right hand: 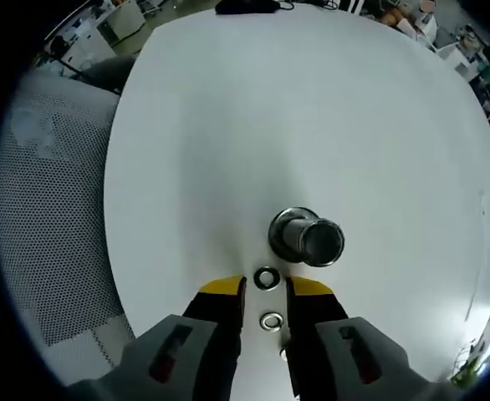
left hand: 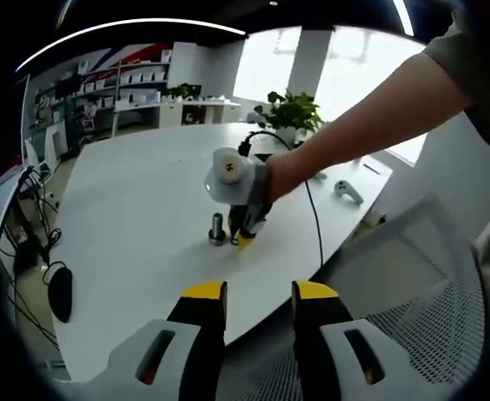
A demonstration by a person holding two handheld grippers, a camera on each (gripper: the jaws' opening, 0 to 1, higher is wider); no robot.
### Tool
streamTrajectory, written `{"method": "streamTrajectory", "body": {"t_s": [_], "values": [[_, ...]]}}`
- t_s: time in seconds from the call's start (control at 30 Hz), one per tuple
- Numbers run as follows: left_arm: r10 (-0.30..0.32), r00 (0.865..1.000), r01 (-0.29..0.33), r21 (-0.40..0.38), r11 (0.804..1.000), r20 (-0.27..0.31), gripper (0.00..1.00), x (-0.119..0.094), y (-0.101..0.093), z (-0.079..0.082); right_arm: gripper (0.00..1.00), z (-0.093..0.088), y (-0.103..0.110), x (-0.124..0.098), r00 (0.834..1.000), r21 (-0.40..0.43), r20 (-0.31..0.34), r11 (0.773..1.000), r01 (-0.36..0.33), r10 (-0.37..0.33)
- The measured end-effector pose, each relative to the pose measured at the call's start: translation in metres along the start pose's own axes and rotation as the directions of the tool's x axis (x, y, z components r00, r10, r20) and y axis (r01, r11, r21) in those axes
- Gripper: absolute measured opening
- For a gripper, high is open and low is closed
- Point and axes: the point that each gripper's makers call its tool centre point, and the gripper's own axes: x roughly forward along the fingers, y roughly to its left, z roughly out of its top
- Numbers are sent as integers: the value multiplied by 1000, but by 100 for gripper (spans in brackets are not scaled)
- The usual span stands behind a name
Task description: Place the washer onto the threaded stud by aligning its center hole with the stud, sliding it down to the base, and recovering from edge contact or off-axis alignment until the washer reaches the visible bottom stop.
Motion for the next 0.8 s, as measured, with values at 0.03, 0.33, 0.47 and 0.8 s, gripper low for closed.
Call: {"method": "streamTrajectory", "body": {"t_s": [0.03,0.33,0.47,0.8], "values": [[1,1000,-1,-2,1000,3,29,0,0,0,22,0,0,0,1000,-3,-6,1000,2,-2],[11,1000,-11,-2,1000,7,29,-1,2,1,15,0,-3,3,996,-57,-79,998,24,-28],[14,1000,-14,-3,1000,7,29,-1,3,1,15,0,-3,3,990,-71,-135,997,31,-40],[16,1000,-16,0,1000,9,29,-1,3,2,14,-2,-3,0,996,53,-47,995,84,-82]]}}
